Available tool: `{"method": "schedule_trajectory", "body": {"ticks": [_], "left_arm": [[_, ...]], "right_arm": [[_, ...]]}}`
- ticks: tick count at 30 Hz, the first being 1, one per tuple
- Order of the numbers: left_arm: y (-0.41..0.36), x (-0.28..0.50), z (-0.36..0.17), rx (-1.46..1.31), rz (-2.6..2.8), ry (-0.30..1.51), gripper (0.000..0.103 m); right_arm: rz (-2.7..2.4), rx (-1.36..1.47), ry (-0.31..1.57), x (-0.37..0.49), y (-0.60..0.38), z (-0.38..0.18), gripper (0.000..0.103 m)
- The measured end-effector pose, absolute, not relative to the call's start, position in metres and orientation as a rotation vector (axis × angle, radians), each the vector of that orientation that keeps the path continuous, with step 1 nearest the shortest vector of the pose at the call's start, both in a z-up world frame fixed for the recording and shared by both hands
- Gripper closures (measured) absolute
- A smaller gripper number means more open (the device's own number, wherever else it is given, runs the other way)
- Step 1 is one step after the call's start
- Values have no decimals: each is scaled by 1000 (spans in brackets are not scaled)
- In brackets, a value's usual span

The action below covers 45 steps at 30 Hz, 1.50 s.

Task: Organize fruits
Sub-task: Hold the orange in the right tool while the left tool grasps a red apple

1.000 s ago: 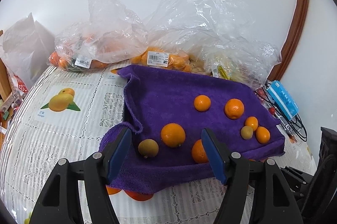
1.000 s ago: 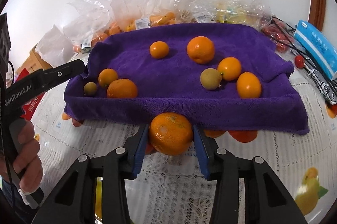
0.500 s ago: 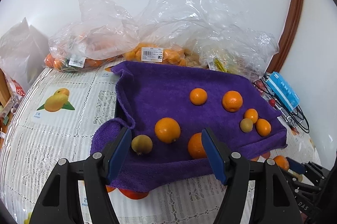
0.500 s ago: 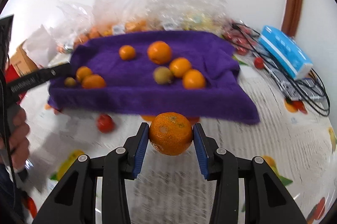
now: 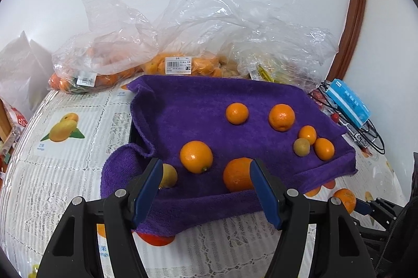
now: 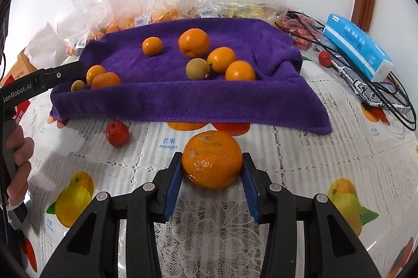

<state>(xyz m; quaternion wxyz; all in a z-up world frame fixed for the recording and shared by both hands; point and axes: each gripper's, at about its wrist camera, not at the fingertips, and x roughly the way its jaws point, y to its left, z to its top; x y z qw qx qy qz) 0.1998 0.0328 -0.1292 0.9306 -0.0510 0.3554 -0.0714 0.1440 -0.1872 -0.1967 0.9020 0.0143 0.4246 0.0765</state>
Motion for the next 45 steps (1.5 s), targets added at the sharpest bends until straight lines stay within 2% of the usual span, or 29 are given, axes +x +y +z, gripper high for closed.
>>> {"method": "schedule_trajectory", "body": {"ticks": [21, 34, 38, 44, 45], "left_arm": [[21, 191, -124, -70, -213, 713, 37], [-10, 163, -123, 7, -372, 676, 37], [-27, 159, -135, 69, -383, 724, 37], [-45, 162, -155, 119, -382, 838, 45], [-48, 164, -158, 124, -362, 863, 49]], "right_arm": [[159, 58, 872, 142, -190, -196, 60], [122, 66, 852, 129, -215, -192, 60], [85, 37, 847, 121, -231, -192, 60], [89, 81, 851, 114, -253, -194, 60], [96, 89, 853, 115, -253, -195, 60]]}}
